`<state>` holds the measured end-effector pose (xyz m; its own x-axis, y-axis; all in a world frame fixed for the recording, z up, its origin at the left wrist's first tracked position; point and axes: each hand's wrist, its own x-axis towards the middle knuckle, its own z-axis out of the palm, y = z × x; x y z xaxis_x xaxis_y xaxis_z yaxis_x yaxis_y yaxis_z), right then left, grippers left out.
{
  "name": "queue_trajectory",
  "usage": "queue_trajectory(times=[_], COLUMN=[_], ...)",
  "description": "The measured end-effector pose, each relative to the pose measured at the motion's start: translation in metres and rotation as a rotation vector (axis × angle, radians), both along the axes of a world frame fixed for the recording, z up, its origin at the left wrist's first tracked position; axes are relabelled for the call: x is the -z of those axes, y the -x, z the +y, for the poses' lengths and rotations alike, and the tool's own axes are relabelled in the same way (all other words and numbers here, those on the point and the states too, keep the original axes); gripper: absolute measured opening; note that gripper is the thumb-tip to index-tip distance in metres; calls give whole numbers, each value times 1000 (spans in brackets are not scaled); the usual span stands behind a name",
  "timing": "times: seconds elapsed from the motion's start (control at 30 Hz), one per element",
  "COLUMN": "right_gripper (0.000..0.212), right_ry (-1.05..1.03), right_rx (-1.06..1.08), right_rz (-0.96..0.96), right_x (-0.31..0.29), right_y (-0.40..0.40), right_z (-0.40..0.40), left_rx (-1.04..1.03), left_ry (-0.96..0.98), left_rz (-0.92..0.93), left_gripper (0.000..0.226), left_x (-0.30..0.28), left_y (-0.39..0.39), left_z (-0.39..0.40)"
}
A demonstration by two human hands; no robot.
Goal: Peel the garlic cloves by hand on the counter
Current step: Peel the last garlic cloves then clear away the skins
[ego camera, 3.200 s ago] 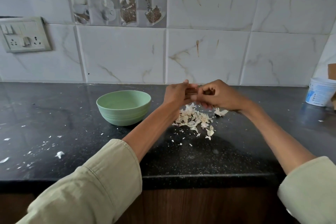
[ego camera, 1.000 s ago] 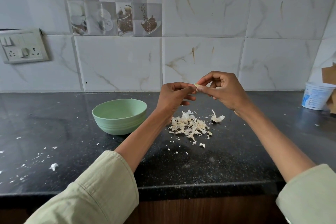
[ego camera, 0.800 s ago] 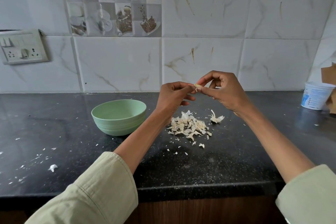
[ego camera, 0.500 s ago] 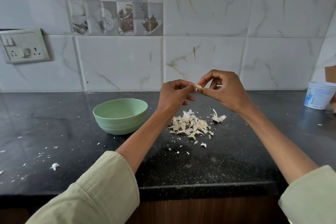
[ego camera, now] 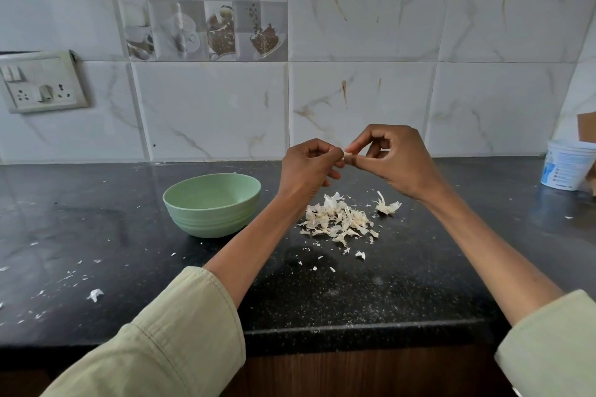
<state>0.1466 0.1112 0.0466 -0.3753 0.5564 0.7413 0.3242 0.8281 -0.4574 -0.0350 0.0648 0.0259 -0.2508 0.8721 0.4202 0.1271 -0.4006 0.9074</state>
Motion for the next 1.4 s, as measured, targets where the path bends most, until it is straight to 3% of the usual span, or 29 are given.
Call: queue_trajectory(times=[0.3, 0.8, 1.1, 1.4], right_gripper=[22, 16, 15, 14], right_ry=[112, 218, 290, 307], right_rx=[-81, -88, -96, -70], right_rz=[46, 74, 69, -23], right_x=[-2, -1, 1, 6], right_y=[-3, -4, -7, -6], right_z=[5, 8, 12, 14], left_rx=[85, 68, -100, -23], left_ry=[0, 32, -29, -77], left_rz=[-89, -95, 384, 781], left_gripper=[8, 19, 28, 17], left_x=[-3, -5, 2, 8], left_y=[0, 1, 5, 13], left_z=[1, 0, 7, 14])
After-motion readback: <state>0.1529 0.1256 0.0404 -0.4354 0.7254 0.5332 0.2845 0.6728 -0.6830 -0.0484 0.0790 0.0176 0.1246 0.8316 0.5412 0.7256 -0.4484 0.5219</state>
